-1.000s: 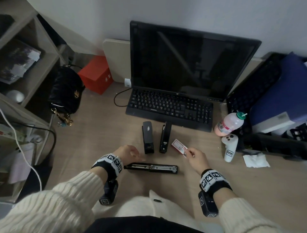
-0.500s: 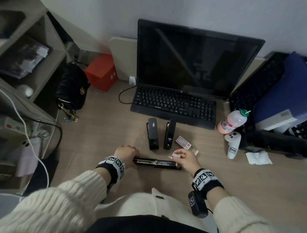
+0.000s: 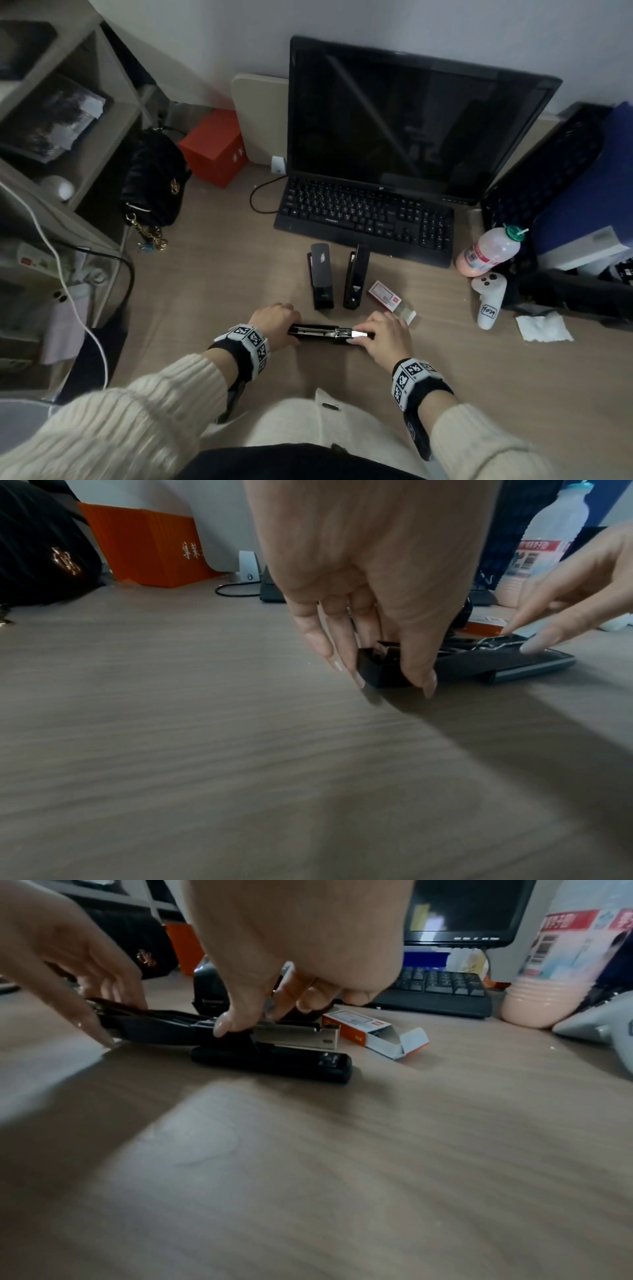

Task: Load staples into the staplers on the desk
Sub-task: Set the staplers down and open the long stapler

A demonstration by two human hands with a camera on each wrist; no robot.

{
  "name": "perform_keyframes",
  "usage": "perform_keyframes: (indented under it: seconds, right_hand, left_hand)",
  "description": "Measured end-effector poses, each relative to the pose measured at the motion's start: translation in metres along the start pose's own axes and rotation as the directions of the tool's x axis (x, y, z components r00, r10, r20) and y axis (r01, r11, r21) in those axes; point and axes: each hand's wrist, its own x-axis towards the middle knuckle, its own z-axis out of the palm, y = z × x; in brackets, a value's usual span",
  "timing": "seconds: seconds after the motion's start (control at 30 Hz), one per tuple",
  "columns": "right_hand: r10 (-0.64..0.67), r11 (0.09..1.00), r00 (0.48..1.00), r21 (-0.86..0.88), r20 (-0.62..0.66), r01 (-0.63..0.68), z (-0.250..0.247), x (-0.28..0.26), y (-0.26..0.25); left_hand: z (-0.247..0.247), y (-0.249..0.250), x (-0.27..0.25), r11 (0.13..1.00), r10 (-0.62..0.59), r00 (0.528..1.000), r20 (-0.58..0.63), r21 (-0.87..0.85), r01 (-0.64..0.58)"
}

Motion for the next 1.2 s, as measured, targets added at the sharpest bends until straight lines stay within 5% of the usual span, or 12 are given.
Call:
perform_keyframes:
  seconds: [0.3, 1.03, 1.2]
  right_hand:
    - [-0.180, 0.984, 0.975, -0.026, -0.128, 0.178, 0.0077, 0.0043, 0.0001]
    - [-0.044, 0.987, 0.998, -0.154, 0.052, 0.051, 0.0009, 0.0057, 0.0010]
    - [-0.078, 0.992, 0.997, -0.097, -0.024, 0.076, 0.0006, 0.0025, 0.0081]
  left_hand:
    - [-0.0026, 0.0001, -0.0013, 1.000, -0.008, 1.000, 0.007, 0.011, 0.008]
    - [-0.0022, 0.0021, -0.0013, 0.999, -0.027, 1.000, 0.016, 0.023, 0.026]
    - [-0.0010, 0.0010, -0.0003, 0.999, -0.029, 0.999, 0.018, 0.027, 0.028]
